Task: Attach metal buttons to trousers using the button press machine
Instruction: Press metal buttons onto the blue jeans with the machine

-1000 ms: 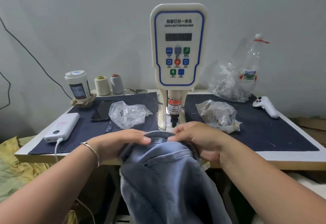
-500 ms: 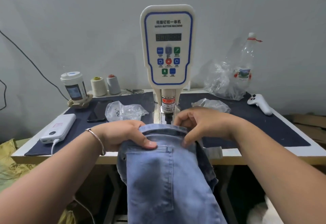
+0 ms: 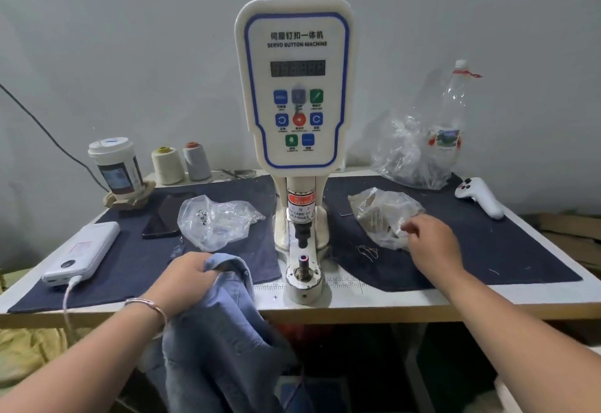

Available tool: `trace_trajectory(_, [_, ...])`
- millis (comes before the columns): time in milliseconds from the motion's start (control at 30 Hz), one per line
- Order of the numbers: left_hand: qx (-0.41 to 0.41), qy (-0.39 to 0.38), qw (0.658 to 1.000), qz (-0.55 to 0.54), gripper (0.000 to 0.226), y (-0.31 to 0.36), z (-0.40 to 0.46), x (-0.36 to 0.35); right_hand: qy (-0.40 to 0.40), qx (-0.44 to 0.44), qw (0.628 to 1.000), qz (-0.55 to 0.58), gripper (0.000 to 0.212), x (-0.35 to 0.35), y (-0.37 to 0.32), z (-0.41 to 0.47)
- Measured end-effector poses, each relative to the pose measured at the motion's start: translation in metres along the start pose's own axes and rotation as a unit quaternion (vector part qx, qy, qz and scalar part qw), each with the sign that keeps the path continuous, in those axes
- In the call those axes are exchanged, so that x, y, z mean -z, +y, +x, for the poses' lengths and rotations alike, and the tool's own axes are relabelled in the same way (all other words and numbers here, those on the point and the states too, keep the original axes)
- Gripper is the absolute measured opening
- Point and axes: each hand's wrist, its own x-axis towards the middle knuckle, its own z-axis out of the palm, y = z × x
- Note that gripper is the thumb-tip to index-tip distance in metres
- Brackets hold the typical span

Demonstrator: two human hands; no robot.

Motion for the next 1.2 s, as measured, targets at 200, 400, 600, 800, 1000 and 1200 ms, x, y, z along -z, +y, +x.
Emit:
trace_trajectory(200, [-0.044, 0.024, 0.971, 0.232, 0.045, -0.002, 0.02, -0.019, -0.09, -0.013, 0.988, -0.121, 0.026, -0.025, -0.006, 0.029])
trace_trajectory(400, [-0.044, 0.101, 0.97, 0.218, 0.046, -0.017, 0.015, -0.035, -0.119, -0.039, 0.983, -0.137, 0.012, -0.037, -0.011, 0.041])
trace_trajectory(600, [-0.037, 0.131, 0.971, 0.195, 0.048, -0.018, 0.012, -0.037, -0.04, -0.039, 0.993, -0.106, 0.038, -0.044, -0.006, 0.033])
trace_trajectory(800, [-0.044, 0.148, 0.97, 0.186, 0.044, -0.018, 0.011, -0.039, 0.004, -0.038, 0.996, -0.084, 0.01, -0.044, -0.005, 0.031])
trace_trajectory(1000, [-0.043, 0.155, 0.97, 0.182, 0.047, -0.018, 0.011, -0.039, 0.079, -0.037, 0.995, 0.038, 0.011, -0.043, -0.003, 0.024])
trace_trajectory(1200, [-0.045, 0.157, 0.97, 0.18, 0.051, -0.023, 0.013, -0.041, 0.159, -0.013, 0.968, 0.192, 0.006, -0.033, -0.02, -0.006])
